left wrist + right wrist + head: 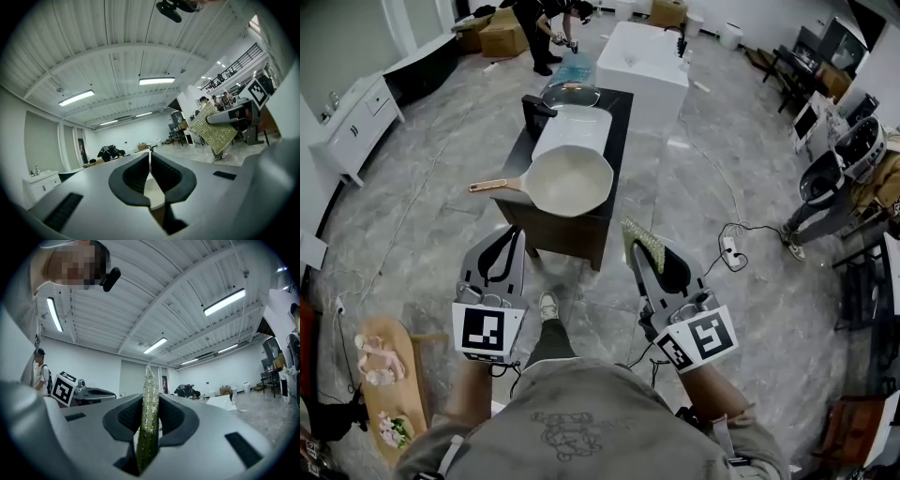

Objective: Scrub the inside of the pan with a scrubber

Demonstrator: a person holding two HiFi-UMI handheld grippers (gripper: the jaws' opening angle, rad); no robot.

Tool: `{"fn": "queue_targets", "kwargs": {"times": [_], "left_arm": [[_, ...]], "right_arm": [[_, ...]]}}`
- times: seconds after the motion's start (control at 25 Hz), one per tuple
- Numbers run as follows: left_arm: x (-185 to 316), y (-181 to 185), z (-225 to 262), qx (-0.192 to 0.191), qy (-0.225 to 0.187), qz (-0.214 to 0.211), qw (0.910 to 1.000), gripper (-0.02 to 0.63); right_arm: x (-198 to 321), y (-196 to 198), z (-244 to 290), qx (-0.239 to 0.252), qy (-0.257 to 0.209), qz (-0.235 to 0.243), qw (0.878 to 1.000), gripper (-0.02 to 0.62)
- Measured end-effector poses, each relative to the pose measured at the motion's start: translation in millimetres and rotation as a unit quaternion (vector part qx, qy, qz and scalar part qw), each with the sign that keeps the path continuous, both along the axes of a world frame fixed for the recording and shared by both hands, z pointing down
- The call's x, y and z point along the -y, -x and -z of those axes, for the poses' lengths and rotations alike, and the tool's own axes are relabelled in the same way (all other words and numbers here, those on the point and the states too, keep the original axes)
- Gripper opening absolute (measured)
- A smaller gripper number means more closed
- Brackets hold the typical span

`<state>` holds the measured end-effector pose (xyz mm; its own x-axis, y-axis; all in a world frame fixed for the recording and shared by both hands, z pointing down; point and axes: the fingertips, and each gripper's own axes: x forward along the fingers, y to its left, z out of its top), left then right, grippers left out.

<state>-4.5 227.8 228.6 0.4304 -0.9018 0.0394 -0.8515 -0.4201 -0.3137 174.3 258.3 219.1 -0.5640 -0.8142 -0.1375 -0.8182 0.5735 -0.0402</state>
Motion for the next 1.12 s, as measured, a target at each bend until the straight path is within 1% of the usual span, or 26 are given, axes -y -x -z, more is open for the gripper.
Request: {"fn": "queue_targets", "kwargs": {"times": [0.16, 0.32, 0.56, 0.76, 0.96, 1.12], "left_arm": [[33, 12, -6, 0.005, -0.002, -0.002, 1.0000, 0.026], [71, 30, -13, 0.003, 0.012, 0.004, 0.9999, 0.026], [131, 57, -28, 0.004, 0.030, 0.008, 0.9995, 0.026], [185, 81, -39, 0.018, 0.053, -0.001, 0.9984, 0.028], [240, 104, -47, 0.029, 0.066, -0.014, 0.9973, 0.028], [280, 118, -59, 0.042, 0.083, -0.031, 0.9952, 0.028]], "right_arm": [[34, 13, -9, 0.002, 0.012, 0.002, 1.000, 0.077], [75, 32, -15, -0.005, 0.023, 0.009, 1.000, 0.077], [137, 53, -25, -0.011, 0.042, 0.006, 0.999, 0.077], [192, 74, -29, -0.016, 0.060, -0.001, 0.998, 0.077], [245, 96, -34, -0.026, 0.078, -0.009, 0.997, 0.078], [285, 107, -42, -0.032, 0.089, -0.020, 0.995, 0.077]]}}
